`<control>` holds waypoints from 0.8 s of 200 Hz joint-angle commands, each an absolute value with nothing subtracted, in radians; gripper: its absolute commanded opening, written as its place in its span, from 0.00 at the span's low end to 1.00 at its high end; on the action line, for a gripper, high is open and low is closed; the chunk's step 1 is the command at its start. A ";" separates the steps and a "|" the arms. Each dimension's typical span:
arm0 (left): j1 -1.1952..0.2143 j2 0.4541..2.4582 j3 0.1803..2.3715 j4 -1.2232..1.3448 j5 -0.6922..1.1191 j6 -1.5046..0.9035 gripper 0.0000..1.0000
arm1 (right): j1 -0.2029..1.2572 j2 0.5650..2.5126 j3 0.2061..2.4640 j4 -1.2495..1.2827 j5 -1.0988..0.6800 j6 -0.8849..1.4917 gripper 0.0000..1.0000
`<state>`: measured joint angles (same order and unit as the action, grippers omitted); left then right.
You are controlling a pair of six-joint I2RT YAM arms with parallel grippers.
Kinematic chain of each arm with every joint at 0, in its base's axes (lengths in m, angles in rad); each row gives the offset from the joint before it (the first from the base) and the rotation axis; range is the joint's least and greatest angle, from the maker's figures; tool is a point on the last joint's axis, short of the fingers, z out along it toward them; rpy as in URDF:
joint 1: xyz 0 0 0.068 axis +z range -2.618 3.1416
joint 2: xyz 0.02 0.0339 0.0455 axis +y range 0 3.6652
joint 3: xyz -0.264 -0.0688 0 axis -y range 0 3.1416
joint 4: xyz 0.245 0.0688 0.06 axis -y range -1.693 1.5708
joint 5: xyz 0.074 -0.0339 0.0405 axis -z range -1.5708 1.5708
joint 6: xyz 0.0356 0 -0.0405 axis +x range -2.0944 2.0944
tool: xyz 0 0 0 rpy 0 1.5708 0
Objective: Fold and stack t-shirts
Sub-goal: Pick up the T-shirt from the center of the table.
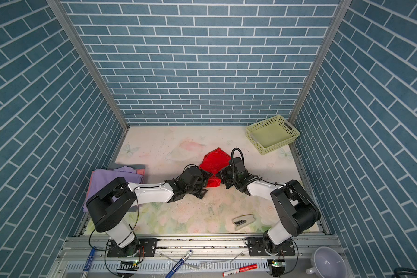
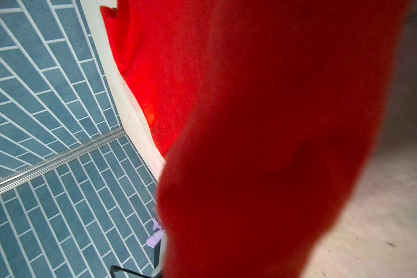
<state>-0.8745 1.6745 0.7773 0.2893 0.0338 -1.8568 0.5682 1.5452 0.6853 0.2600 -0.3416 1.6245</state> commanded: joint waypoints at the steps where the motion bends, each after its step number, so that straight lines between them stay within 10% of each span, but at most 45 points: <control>1: -0.900 1.642 0.736 0.263 -0.058 -1.917 1.00 | 0.559 1.512 0.726 0.206 -0.376 1.608 0.00; 111: -0.948 1.942 0.765 0.773 -0.200 -1.963 0.99 | 0.557 1.471 0.738 0.095 -0.430 1.615 0.00; 137: -0.947 1.970 0.771 0.796 -0.199 -1.955 0.81 | 0.551 1.467 0.746 0.056 -0.442 1.588 0.00; 160: -0.947 1.974 0.762 0.807 -0.206 -1.957 0.46 | 0.536 1.459 0.750 0.001 -0.433 1.537 0.00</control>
<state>-0.9451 1.9549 0.7704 0.8066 -0.1783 -1.9633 0.5480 1.4879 0.7132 0.0738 -0.4114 1.5921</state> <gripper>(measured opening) 0.604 0.073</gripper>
